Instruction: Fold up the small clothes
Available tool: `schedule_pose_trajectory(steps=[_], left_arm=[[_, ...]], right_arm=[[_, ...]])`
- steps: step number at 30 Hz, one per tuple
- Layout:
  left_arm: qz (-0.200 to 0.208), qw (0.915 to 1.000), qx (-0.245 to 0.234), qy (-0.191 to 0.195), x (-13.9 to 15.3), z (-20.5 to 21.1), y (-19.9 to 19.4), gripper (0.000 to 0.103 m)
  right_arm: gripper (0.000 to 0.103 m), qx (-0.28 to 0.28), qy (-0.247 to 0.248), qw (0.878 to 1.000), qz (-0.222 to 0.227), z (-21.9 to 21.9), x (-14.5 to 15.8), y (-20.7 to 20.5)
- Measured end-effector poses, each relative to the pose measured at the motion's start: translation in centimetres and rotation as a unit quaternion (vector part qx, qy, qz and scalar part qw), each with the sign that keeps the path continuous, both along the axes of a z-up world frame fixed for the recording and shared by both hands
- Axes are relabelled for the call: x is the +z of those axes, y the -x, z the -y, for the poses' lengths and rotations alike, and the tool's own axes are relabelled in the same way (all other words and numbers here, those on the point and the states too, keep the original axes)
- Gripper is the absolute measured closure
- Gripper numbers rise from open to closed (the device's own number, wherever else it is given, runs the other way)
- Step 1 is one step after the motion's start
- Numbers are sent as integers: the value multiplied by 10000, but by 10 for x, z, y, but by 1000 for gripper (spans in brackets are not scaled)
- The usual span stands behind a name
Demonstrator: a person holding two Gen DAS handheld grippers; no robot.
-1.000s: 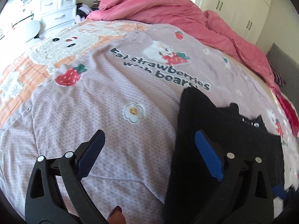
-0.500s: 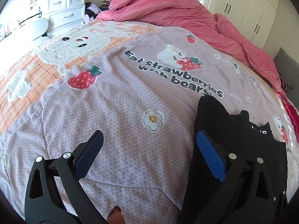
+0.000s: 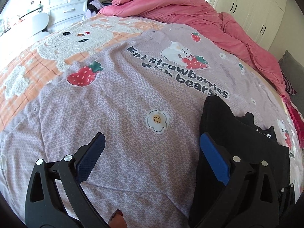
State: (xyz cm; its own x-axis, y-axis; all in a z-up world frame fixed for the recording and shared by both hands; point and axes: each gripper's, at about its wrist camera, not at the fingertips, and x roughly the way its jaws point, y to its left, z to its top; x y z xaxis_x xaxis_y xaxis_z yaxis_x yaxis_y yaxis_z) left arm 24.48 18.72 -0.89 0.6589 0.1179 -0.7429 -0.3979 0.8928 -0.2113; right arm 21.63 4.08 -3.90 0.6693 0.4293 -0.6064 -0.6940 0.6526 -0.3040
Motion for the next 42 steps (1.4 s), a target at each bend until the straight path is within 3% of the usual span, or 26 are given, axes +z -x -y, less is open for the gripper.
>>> schedule_pose_trajectory(steps=[1, 2, 4, 6, 9, 17, 20, 22, 24, 27, 33, 42], left_arm=[[36, 9999, -45, 114, -1, 2, -1, 10], [54, 9998, -79, 201, -1, 3, -2, 10], [137, 9979, -242, 593, -2, 8, -4, 10], [278, 9945, -323, 959, -1, 10, -5, 10], [558, 9828, -501, 1690, 1, 16, -11, 10], [278, 9653, -964, 2410, -16, 51, -38, 10], [307, 9645, -1029, 2414, -12, 59, -41, 12], [309, 9616, -1094, 2497, -12, 63, -41, 31], [223, 9619, -1169, 2460, -13, 70, -44, 61], [283, 9694, -1241, 2100, -4, 81, -39, 85], [667, 9704, -1430, 1826, 28, 102, -27, 88], [877, 9667, -1759, 1640, 62, 159, -30, 88]], right_arm=[[41, 35, -171, 9998, -2, 5, 5, 2], [45, 33, -328, 9995, 28, 10, 9, 3], [82, 78, -621, 9980, 76, 21, 17, 5], [92, 133, -725, 9973, 40, 26, 20, 8], [94, 220, -764, 9968, -8, 31, 21, 9], [95, 252, -919, 9954, 110, 51, 28, 16], [95, 215, -1072, 9940, 80, 63, 31, 15], [95, 199, -1177, 9928, 36, 70, 32, 15], [95, 183, -1271, 9917, 24, 75, 33, 17], [95, 129, -1372, 9905, 35, 80, 34, 15], [95, 68, -1718, 9851, 79, 102, 43, 17], [95, -394, -2261, 9733, -35, 159, 55, 13]])
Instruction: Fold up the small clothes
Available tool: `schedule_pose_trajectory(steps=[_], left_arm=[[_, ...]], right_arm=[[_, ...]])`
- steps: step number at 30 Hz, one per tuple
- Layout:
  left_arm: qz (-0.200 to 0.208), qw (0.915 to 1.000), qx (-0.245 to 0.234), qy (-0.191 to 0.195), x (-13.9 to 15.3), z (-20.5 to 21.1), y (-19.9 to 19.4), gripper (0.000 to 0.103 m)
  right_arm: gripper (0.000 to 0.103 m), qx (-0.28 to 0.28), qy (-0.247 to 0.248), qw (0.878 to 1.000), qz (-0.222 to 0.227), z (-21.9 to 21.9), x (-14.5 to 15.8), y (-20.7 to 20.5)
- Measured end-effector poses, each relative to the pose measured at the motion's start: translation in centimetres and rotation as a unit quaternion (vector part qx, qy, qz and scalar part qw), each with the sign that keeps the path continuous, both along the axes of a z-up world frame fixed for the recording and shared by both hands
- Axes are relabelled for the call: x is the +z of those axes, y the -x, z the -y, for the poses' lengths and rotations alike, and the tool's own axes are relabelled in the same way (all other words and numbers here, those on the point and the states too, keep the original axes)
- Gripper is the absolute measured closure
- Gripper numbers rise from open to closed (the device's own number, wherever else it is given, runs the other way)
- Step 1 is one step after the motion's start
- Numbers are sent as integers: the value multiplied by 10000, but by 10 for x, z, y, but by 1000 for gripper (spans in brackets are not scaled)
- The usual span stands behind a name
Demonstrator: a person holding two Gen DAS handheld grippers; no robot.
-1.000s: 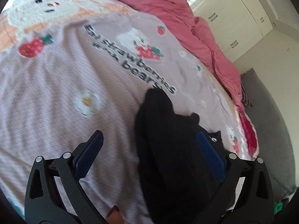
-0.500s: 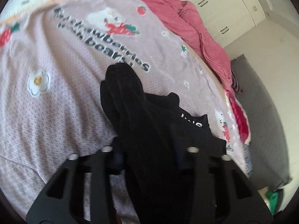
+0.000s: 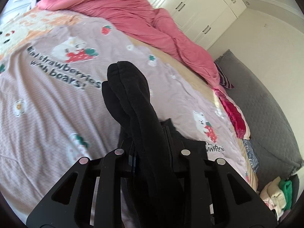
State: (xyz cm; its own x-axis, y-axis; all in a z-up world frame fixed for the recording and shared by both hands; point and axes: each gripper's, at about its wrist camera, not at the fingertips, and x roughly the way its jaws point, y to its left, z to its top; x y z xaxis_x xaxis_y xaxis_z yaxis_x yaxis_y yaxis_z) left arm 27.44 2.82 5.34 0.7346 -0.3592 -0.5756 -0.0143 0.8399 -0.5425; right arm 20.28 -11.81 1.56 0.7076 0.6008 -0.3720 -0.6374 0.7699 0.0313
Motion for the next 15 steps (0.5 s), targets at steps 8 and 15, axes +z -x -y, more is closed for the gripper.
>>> schedule_pose_trajectory(steps=[8, 15], left_arm=[[-23, 9996, -207, -207, 7, 49, -6, 88], [-124, 9988, -374, -282, 3, 85, -14, 88]], right_arm=[[95, -323, -388, 9984, -245, 41, -6, -2], [95, -523, -676, 9949, -540, 71, -14, -11]])
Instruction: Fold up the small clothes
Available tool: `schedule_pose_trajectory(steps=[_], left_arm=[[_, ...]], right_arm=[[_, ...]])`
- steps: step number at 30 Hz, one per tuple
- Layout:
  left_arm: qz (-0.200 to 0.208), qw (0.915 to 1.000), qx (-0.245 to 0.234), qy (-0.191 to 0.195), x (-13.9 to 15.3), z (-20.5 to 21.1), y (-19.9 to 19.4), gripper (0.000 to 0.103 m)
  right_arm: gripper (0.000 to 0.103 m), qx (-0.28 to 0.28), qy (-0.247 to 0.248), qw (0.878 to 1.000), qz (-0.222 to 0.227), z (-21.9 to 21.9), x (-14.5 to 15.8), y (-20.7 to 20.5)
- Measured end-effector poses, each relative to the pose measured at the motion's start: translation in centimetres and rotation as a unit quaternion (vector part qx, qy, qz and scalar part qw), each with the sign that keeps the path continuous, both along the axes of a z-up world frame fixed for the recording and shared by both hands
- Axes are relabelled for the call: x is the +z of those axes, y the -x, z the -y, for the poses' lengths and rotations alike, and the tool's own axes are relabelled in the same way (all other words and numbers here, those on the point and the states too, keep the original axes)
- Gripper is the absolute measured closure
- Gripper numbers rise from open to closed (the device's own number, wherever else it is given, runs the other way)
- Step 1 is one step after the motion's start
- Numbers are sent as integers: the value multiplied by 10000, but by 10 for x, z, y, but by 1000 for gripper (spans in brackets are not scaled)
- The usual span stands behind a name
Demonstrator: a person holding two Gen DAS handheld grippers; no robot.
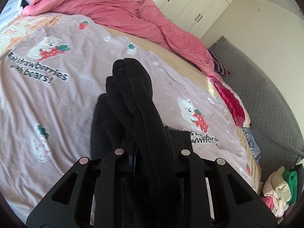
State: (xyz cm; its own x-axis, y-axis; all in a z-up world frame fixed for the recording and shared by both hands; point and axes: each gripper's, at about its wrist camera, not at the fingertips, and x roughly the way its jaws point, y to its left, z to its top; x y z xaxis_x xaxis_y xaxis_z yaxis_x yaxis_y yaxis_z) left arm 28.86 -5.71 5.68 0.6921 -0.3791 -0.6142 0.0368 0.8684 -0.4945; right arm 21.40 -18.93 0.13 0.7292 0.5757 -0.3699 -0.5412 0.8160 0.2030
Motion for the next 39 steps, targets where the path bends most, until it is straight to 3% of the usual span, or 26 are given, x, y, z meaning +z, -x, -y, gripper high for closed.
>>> schedule_pose_trajectory(steps=[8, 20, 25, 28, 31, 32, 33, 34, 36, 38, 39], left_arm=[[-223, 9993, -261, -136, -15, 38, -12, 88], [-355, 9980, -472, -212, -26, 71, -18, 88], [-464, 9967, -599, -287, -36, 86, -21, 86], [-501, 9952, -820, -160, -45, 95, -24, 76], [-457, 9916, -1203, 156, -47, 98, -26, 53], [-468, 9879, -1403, 464, -47, 95, -26, 39], [-473, 9853, -1501, 666, -48, 93, -25, 33], [-466, 9836, -1542, 807, -48, 90, -24, 33], [-364, 9882, -1358, 615, -45, 78, -18, 33], [-230, 9953, -942, 71, -42, 63, -10, 33], [-131, 9974, -676, -192, -40, 51, -3, 34]], right_arm=[[95, -215, -401, 9977, -503, 31, -15, -10], [95, -481, -659, 9927, -889, 51, -22, -7], [95, -631, -839, 9859, -1306, 63, -32, -11], [95, -682, -1022, 9801, -1560, 71, -39, -12], [95, -730, -1248, 9723, -1839, 82, -48, -11], [95, -741, -1294, 9706, -1889, 84, -50, -10], [95, -759, -1363, 9678, -1973, 88, -52, -9], [94, -780, -1412, 9658, -2030, 89, -54, -8], [94, -803, -1480, 9618, -2158, 93, -57, -7], [92, -794, -1548, 9572, -2313, 96, -59, -5], [85, -717, -1577, 9553, -2395, 96, -59, -5]])
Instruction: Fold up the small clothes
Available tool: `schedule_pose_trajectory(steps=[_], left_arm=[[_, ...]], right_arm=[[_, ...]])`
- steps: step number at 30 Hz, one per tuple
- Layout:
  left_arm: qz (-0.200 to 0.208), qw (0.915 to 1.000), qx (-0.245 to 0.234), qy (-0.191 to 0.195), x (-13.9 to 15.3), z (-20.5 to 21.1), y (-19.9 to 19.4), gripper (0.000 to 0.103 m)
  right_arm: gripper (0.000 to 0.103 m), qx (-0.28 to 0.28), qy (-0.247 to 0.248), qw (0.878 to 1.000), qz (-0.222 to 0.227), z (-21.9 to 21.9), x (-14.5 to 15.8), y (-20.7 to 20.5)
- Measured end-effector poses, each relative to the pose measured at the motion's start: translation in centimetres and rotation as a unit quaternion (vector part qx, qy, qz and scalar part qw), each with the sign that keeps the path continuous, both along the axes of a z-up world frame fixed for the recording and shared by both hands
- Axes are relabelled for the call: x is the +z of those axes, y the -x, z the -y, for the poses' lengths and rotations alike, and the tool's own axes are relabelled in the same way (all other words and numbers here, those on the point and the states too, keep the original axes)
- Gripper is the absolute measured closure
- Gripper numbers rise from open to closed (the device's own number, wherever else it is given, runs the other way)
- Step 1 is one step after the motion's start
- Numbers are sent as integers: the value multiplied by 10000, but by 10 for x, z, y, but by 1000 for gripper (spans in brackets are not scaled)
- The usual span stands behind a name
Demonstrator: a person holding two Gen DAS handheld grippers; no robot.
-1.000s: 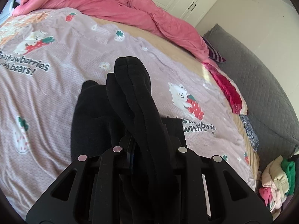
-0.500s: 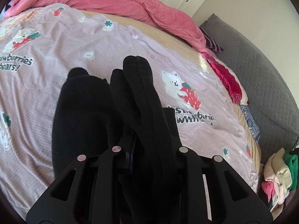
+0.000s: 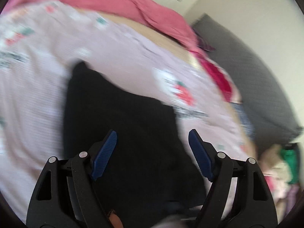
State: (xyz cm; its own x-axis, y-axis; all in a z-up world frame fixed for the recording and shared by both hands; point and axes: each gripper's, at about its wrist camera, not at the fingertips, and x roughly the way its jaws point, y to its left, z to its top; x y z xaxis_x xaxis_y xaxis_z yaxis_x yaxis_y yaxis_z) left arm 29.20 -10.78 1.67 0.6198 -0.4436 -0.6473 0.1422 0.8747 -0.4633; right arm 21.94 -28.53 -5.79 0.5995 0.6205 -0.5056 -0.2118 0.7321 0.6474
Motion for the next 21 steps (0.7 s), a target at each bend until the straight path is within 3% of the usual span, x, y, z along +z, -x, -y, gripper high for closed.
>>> schedule_pose_trajectory(steps=[2, 4, 7, 12, 16, 20, 21], left_arm=[[68, 9993, 263, -248, -2, -17, 8, 34], [27, 9975, 412, -567, -10, -27, 13, 34], [-122, 9957, 411, -826, -28, -32, 16, 34], [-48, 9962, 280, -818, -36, -32, 26, 34], [-62, 9964, 196, -824, -35, -32, 28, 34], [-72, 9963, 165, -837, -35, -32, 28, 34], [-71, 9962, 168, -849, -35, -31, 29, 34]], right_arm=[[71, 156, -216, 9996, -107, 3, 1, -1], [43, 328, -617, 9974, -177, 6, 5, -4], [27, 342, -808, 9959, -204, 10, 16, -14], [25, 297, -874, 9933, -690, 21, 23, -58], [25, 554, -1427, 9801, -1266, 24, 13, -95], [30, 845, -953, 9838, -1264, 11, 18, -106], [40, 838, -799, 9859, -1206, 8, 19, -106]])
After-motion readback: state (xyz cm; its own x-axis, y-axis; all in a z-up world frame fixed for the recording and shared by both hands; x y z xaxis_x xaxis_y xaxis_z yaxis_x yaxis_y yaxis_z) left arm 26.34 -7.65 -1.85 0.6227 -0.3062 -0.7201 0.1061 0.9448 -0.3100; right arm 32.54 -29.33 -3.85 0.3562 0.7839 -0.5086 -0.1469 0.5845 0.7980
